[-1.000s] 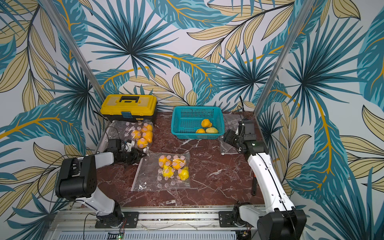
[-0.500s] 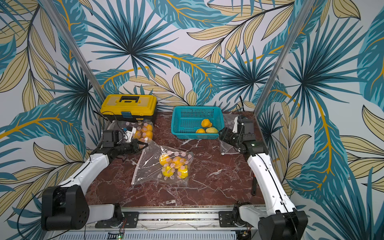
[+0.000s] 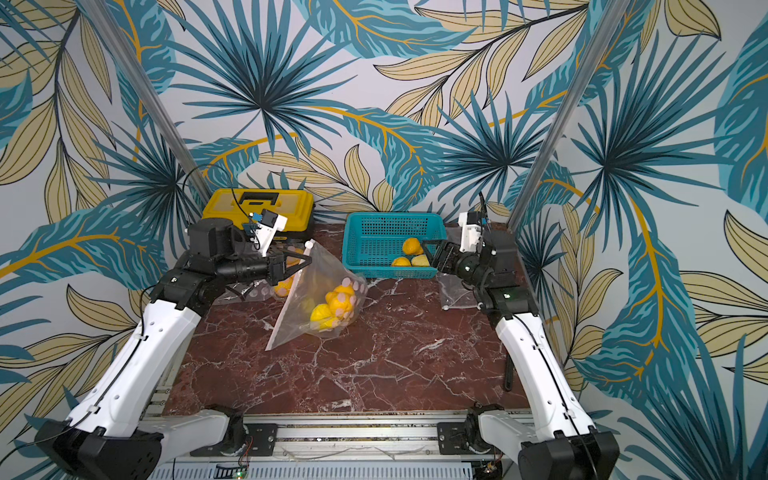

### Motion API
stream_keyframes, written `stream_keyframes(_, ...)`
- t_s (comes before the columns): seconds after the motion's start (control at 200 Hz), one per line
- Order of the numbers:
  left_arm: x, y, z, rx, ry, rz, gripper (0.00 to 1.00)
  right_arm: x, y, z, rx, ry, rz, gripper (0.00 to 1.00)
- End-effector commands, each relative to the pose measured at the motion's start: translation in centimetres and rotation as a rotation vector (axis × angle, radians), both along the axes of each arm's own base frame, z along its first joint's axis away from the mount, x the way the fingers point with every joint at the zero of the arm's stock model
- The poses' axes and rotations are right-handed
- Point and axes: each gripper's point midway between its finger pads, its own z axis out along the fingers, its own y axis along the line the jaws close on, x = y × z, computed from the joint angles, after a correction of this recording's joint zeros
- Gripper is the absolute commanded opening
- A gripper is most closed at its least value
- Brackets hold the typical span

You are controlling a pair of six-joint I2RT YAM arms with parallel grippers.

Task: Open the zip-top bag and take out the pear
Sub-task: Pick up the zipper food storage bag at the center of the board.

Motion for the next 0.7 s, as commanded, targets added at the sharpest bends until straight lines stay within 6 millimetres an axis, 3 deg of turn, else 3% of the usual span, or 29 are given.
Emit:
stream_keyframes(0.0, -1.8, -2.0, 0.3, 0.048, -0.028, -0.119, 0.00, -1.2, 2.5, 3.1, 0.020, -0.176, 0.142, 0.61)
stream_keyframes(0.225, -4.3, -4.7, -1.0, 0.122, -0.075, -0.265, 0.00, -3.0, 6.5, 4.3, -0.039, -0.321, 0.331, 0.60)
stream_keyframes(0.386, -7.3, -6.0, -1.7, 0.152, -0.201, -0.410, 0.00, -5.8, 10.1, 4.5, -0.124, -0.468, 0.519, 0.61)
stream_keyframes(0.696, -8.3, -6.0, -3.0, 0.188, -0.238, -0.434, 0.00, -11.4, 16.6, 0.7, -0.264, -0.580, 0.907, 0.67)
